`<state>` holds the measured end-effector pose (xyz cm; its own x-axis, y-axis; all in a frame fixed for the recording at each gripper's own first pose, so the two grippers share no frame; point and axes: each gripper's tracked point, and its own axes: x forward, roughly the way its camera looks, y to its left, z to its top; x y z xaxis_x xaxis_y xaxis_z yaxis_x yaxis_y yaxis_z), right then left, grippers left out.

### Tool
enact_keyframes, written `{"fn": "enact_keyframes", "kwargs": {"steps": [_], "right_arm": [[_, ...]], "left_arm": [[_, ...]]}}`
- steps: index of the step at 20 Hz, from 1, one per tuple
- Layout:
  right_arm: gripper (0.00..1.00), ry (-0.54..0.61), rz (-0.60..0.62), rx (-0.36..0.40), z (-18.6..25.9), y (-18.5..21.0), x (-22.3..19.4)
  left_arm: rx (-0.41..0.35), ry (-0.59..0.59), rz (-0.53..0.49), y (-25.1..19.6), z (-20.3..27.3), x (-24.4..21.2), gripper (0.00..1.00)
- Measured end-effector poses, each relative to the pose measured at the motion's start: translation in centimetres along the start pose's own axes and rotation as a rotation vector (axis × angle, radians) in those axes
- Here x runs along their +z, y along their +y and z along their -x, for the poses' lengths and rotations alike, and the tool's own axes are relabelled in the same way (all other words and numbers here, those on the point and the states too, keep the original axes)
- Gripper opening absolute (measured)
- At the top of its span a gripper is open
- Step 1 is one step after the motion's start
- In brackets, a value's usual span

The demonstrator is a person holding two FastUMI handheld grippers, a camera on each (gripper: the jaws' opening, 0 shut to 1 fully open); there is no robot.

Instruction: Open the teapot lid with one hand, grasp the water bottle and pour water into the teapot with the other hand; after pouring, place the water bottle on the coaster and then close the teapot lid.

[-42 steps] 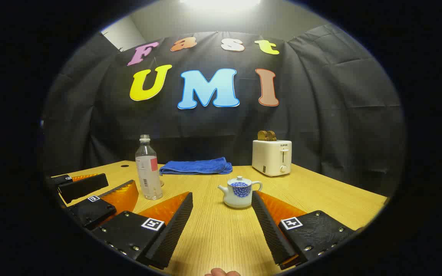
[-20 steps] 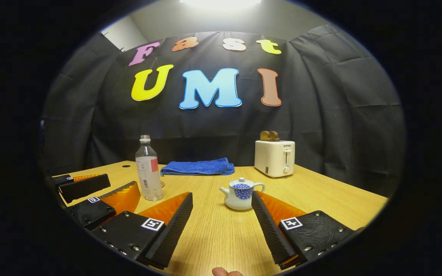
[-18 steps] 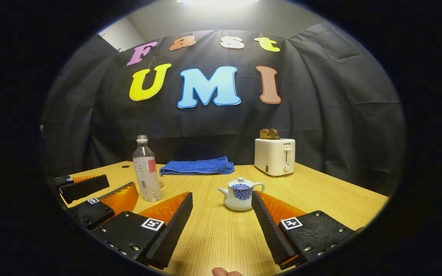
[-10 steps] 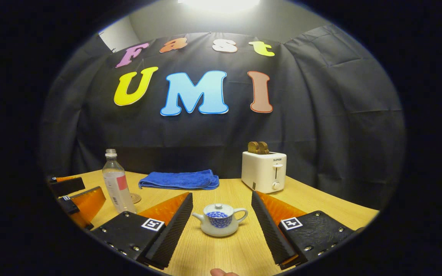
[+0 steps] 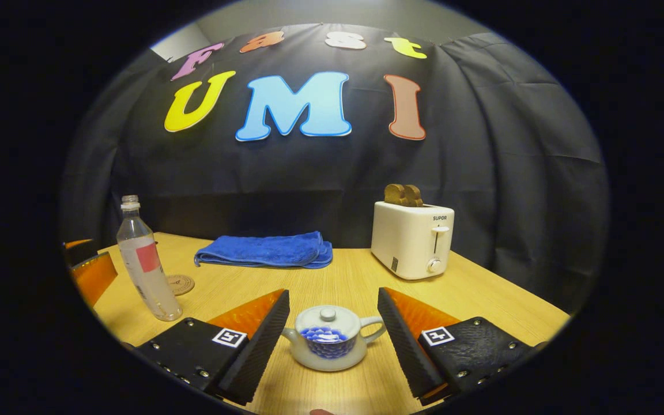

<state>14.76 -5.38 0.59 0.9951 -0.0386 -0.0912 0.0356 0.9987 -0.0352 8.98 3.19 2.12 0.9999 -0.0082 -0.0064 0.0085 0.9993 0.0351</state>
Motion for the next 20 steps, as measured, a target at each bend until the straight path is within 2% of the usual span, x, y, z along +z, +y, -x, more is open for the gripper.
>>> {"fn": "enact_keyframes", "kwargs": {"steps": [4,6,7,8,9,10,12,14,17,18,20], "right_arm": [[0.89,0.002,-0.025,0.006,-0.5,-0.2,0.0],[0.78,0.004,-0.018,0.004,-0.9,-0.1,0.0],[0.78,0.008,-0.010,0.006,-1.0,-0.3,0.0],[0.61,0.015,-0.007,0.012,-1.0,0.0,-0.3],[0.54,0.013,-0.003,0.009,-1.1,0.0,-0.2],[0.50,0.014,0.002,0.007,-1.1,-0.1,-0.2],[0.50,0.005,0.008,0.008,-1.4,0.0,-0.4],[0.15,0.009,0.017,-0.002,-1.4,0.0,-0.1],[0.15,-0.002,0.019,0.015,-1.3,0.2,-0.4],[0.06,0.002,0.019,0.011,-1.4,0.2,-0.1],[0.06,-0.001,0.029,0.016,-1.4,0.2,-0.2]], "left_arm": [[-0.002,-0.009,0.001,0.2,-0.2,0.2,0.99],[-0.003,-0.007,0.003,0.0,-0.3,0.1,0.99],[-0.004,-0.006,0.004,0.1,-0.3,0.1,1.00],[-0.003,-0.005,0.003,0.1,-0.3,0.1,1.00],[-0.001,-0.007,0.003,0.2,-0.3,0.1,1.00],[-0.001,-0.010,0.003,0.2,-0.3,0.2,0.99],[-0.001,-0.014,-0.002,0.3,-0.4,0.5,1.00],[-0.001,-0.013,-0.006,0.3,-0.3,0.5,1.00],[-0.002,-0.017,0.001,0.3,-0.3,0.6,1.00],[-0.003,-0.014,0.002,0.3,-0.3,0.5,1.00],[-0.011,-0.005,0.009,0.0,-0.5,0.1,1.00]]}}
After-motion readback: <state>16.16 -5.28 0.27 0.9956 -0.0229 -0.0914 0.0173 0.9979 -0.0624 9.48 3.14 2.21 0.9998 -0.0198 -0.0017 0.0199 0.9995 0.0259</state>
